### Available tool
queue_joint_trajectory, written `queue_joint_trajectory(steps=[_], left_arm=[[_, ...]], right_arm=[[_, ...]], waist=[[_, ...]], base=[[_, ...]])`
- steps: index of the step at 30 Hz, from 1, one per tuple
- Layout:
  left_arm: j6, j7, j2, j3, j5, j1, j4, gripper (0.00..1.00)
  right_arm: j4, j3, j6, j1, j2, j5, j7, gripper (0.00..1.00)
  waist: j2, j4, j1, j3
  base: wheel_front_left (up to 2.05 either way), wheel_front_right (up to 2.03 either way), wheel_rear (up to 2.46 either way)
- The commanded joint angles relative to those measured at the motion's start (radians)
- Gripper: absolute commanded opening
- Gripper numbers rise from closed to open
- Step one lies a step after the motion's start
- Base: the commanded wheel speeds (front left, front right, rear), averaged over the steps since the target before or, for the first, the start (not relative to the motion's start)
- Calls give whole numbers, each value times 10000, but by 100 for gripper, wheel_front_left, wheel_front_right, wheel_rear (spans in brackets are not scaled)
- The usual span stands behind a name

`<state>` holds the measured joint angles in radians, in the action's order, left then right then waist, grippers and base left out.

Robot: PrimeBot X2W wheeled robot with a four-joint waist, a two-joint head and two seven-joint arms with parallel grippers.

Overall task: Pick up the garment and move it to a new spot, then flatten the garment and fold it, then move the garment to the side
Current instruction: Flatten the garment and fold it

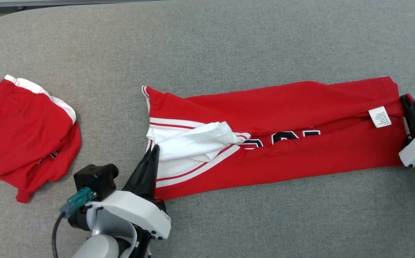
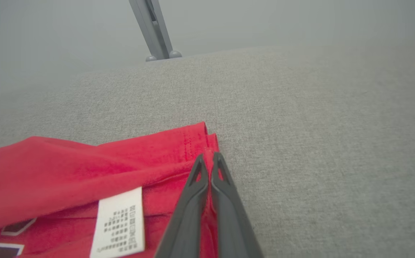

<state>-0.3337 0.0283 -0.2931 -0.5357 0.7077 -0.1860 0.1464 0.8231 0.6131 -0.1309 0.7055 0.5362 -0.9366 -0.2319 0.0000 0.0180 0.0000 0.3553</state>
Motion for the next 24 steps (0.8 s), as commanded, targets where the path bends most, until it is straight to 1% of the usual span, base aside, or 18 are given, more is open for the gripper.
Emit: queue_joint_trajectory(steps=[1,3,5,7,8,9,10,11,12,13,14,15,16,17,18,21,24], left_arm=[[111,-137,107,2,109,135,-204,0],[199,-254,189,-43,145,122,-550,0],[275,-336,298,-105,157,57,-880,0],[351,-441,400,-151,173,-19,-1147,0],[389,-461,414,-179,190,-37,-1276,0],[418,-500,430,-188,192,-61,-1381,0],[391,-543,436,-187,147,-81,-1459,0],[384,-581,443,-187,125,-78,-1521,0],[357,-566,469,-175,161,-45,-1580,0],[328,-523,466,-170,197,-4,-1647,0],[372,-479,464,-192,250,33,-1691,0],[417,-415,480,-204,321,81,-1728,0],[373,-381,450,-208,319,111,-1787,25],[318,-412,455,-171,324,126,-1797,80],[292,-495,472,-117,336,130,-1789,100],[155,-723,439,11,242,200,-1757,100],[-17,-1116,384,252,128,280,-1727,100]], right_arm=[[97,29,2,-76,-21,-77,-94,0],[235,124,2,-65,-40,-150,-105,0],[353,202,2,-69,-76,-214,-119,22],[390,315,2,-112,-104,-273,-119,28],[410,342,2,-130,-81,-332,-137,22],[417,397,2,-171,-66,-386,-148,9],[413,450,2,-202,-45,-404,-159,5],[427,466,2,-220,-30,-466,-179,6],[465,499,2,-269,-39,-538,-146,20],[498,554,2,-314,-42,-593,-64,45],[502,600,2,-333,-28,-624,-43,99],[565,592,2,-361,-11,-693,-50,100],[637,551,2,-404,1,-740,-84,100],[685,559,2,-440,17,-740,-116,100],[724,555,2,-458,24,-745,-161,100],[778,434,2,-569,124,-749,-269,100],[720,140,2,-580,295,-360,-349,100]], waist=[[0,3,0,36],[0,23,0,72],[0,48,0,96],[0,67,0,93],[0,72,0,84],[0,79,0,70],[0,83,0,53],[0,82,0,34],[0,80,0,6],[0,77,0,-24],[0,76,0,-54],[0,75,0,-88],[0,72,0,-128],[0,69,0,-165],[0,64,0,-210],[0,65,0,-370],[0,16,0,-577]], base=[[0,0,0],[0,0,0],[0,0,0],[0,0,0],[0,0,0],[0,0,0],[0,0,0],[0,0,0],[0,0,0],[0,0,0],[0,0,0],[0,0,0],[0,0,0],[0,0,0],[0,0,0],[0,0,0],[0,0,0]])
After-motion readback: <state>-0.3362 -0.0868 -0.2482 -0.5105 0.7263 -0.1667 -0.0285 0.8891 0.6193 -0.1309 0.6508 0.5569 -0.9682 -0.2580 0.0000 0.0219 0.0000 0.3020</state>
